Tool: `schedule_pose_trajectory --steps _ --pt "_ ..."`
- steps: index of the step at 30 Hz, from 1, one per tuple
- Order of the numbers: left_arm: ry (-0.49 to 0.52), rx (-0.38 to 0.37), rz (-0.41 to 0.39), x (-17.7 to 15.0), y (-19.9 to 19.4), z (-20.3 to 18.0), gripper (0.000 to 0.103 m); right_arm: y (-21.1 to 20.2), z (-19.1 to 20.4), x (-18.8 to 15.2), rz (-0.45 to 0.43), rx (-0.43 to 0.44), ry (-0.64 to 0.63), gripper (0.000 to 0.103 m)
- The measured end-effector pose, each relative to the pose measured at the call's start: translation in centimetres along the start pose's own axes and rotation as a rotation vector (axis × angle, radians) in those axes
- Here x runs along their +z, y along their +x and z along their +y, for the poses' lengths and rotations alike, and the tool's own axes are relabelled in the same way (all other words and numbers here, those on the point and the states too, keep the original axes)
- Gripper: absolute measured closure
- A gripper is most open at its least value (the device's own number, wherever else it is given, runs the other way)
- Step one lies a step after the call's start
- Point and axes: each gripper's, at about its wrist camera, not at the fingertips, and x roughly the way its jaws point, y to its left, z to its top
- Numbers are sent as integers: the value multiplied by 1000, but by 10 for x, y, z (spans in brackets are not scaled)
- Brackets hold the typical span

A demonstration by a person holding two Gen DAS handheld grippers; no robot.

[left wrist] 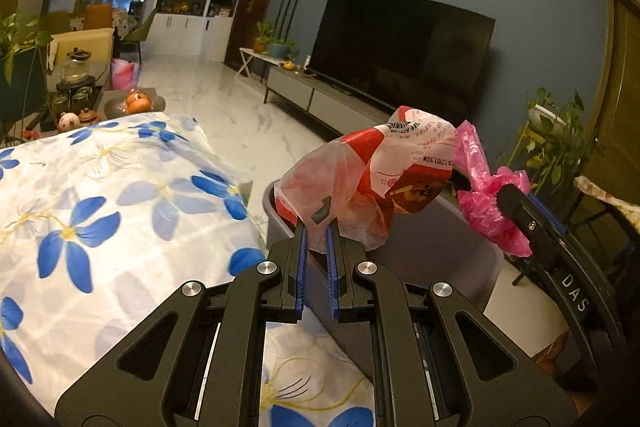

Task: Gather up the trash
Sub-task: 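Open both tools to drop the snack bag and pink bag into the bin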

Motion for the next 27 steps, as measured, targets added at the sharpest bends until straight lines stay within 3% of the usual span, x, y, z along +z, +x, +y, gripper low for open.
schedule_pose_trajectory --steps 4,10,15,18,23,27 --pt "0 -4 21 -1 14 -6 94 5 -1 -2 10 -1 6 67" --pt "12 -15 55 -4 24 -8 85 13 -10 -2 27 1 16 51" --pt "-5 -4 38 -6 16 0 49 11 -14 -6 44 -3 32 44" --pt "-18 14 32 -7 7 7 35 6 -10 -8 58 -7 25 37" --pt "25 145 -8 -12 -28 17 20 -9 0 -10 71 -9 0 15" --pt "51 233 -27 -20 -61 28 11 -25 15 -12 81 9 -30 7"
